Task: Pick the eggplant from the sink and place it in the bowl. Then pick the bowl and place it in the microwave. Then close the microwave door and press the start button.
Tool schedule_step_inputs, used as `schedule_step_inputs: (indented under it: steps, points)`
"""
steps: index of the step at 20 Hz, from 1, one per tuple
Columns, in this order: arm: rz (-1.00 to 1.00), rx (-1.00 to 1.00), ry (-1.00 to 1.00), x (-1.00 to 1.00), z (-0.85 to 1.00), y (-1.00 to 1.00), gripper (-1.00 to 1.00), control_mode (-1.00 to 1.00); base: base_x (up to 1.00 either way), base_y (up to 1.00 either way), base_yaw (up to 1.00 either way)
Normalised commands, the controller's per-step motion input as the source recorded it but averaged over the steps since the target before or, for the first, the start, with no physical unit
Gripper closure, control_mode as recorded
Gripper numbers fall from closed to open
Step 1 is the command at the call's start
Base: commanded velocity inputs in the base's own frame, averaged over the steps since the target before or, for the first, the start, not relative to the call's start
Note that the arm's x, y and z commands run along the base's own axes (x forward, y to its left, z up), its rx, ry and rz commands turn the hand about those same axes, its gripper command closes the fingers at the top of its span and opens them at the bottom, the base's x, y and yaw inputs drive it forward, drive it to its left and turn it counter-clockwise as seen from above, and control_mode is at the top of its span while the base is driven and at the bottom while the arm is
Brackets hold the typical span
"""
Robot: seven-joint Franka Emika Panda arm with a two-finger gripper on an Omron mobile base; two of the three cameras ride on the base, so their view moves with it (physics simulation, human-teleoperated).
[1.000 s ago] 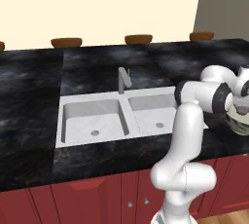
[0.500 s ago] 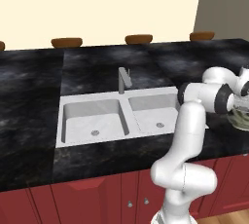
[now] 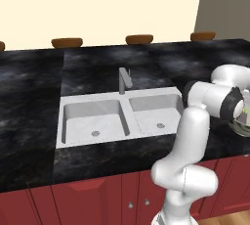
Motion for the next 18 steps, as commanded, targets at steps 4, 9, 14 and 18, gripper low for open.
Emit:
schedule_step_inputs:
  steps: [4,9,14,18]
  points:
    - [0.26,-0.07,-0.01,-0.79,0.05,0.83,-1.0,-1.0,0.0,0.0,0.0]
    - [0.37,-0.11,0.0,-0.14,0.29,0.96,-1.0,-1.0,0.0,0.0,0.0]
    - [0.23,-0.08,0.05,0.0,-0.03,0.32,-1.0,-1.0,0.0,0.0,0.0]
    - [0.16,-0.05,0.09,0.0,-0.33,0.01,-1.0,-1.0,0.0,0.0,0.0]
